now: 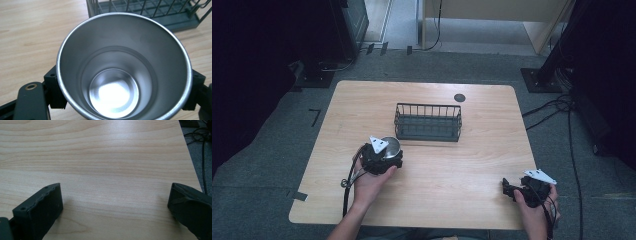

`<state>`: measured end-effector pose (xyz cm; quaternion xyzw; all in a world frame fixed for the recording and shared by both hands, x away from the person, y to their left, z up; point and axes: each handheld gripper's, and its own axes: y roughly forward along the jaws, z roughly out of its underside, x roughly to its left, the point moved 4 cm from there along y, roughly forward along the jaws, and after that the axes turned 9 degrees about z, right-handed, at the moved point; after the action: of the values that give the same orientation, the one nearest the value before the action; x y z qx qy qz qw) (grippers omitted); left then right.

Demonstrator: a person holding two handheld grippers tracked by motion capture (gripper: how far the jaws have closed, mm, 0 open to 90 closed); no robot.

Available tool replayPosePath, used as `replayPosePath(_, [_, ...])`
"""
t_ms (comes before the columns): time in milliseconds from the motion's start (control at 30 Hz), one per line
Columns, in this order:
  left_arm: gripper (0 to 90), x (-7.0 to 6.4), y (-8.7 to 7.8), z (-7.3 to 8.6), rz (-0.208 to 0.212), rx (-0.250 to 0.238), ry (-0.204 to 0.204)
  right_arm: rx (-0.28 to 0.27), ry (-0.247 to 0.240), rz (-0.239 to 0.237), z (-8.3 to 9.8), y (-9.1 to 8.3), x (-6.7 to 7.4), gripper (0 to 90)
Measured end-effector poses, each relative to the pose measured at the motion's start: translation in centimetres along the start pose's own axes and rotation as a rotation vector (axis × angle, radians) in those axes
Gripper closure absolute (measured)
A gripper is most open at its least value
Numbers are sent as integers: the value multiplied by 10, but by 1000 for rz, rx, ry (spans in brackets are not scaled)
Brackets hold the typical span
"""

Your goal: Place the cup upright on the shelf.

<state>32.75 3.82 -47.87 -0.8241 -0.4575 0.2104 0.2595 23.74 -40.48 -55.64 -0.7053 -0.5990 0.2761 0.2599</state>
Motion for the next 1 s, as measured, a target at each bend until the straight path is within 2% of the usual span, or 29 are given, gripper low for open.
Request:
replayPosePath(433, [192,-5,-9,-33,38,-23,24,0,0,0,0,0,0,0])
replayPosePath(767, [192,-16,-6,-62,67,-34,56,0,1,0,0,0,0,0])
replayPosePath(1000, [192,-17,0,-79,80,-43,74,0,-1,0,0,0,0,0])
